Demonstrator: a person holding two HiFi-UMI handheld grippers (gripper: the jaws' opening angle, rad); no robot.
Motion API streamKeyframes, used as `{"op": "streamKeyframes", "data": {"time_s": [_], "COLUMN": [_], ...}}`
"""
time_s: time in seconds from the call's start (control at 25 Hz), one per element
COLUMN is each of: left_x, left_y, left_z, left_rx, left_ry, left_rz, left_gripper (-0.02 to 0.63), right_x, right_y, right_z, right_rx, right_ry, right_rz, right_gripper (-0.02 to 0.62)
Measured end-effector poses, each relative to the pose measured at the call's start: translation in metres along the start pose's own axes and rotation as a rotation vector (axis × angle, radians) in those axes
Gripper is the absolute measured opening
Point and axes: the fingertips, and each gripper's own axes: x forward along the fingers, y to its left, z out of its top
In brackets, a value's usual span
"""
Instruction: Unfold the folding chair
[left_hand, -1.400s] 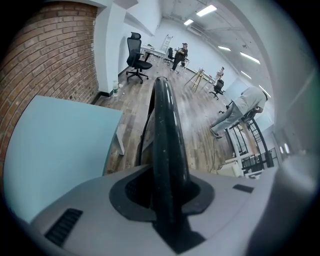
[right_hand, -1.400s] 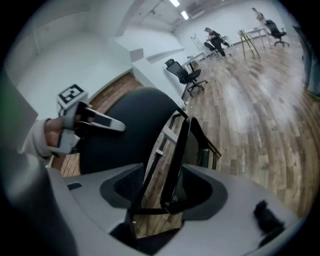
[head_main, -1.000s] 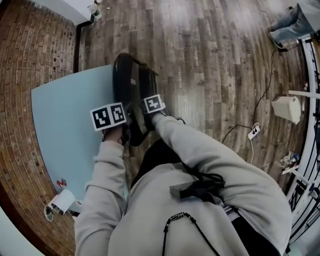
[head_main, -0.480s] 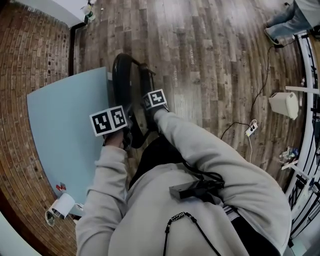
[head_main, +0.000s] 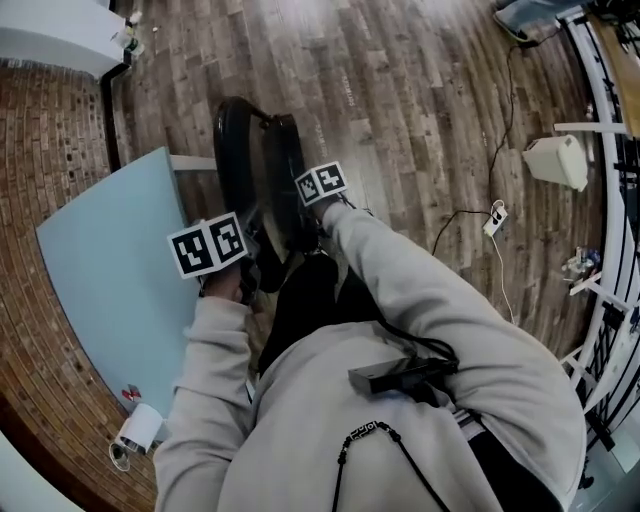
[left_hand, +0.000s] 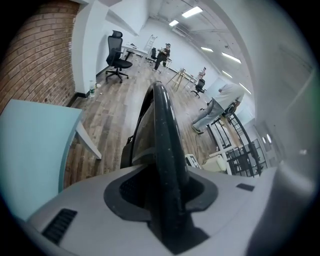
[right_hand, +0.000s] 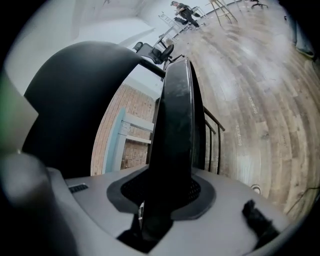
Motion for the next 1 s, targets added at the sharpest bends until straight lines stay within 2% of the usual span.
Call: {"op": "streamKeyframes", "data": {"time_s": [0.12,0.32,0.52,1.0], "left_x": [0.016,0.028,0.046,0.077], "left_y": [-0.026,-0.044,-0.066,-0.08], "left_z": [-0.003,-0.005,-0.016,-0.03], "left_rx": [0.048,0.065,0.086,0.085], "left_ry": [0.03,0.036,0.058,0.086], "left_rz": [-0.008,-0.011,-0.014,-0.013], "left_gripper": [0.155,0.153,0.153,0.137], "right_x": [-0.024,-0.051,-0.077,-0.117], "right_y": [-0.025,-0.057,-0.097,-0.19], "right_z": [-0.006,-0.012,-0.027,-0.049], "right_rx": [0.037,0.08,0.105,0.128], "right_ry": [-0.033,-0.069,-0.087,-0.135], "right_rz": [0.025,0.087,0.192,0.448], "right_gripper": [0.123,0.121,0.12,0.12]}}
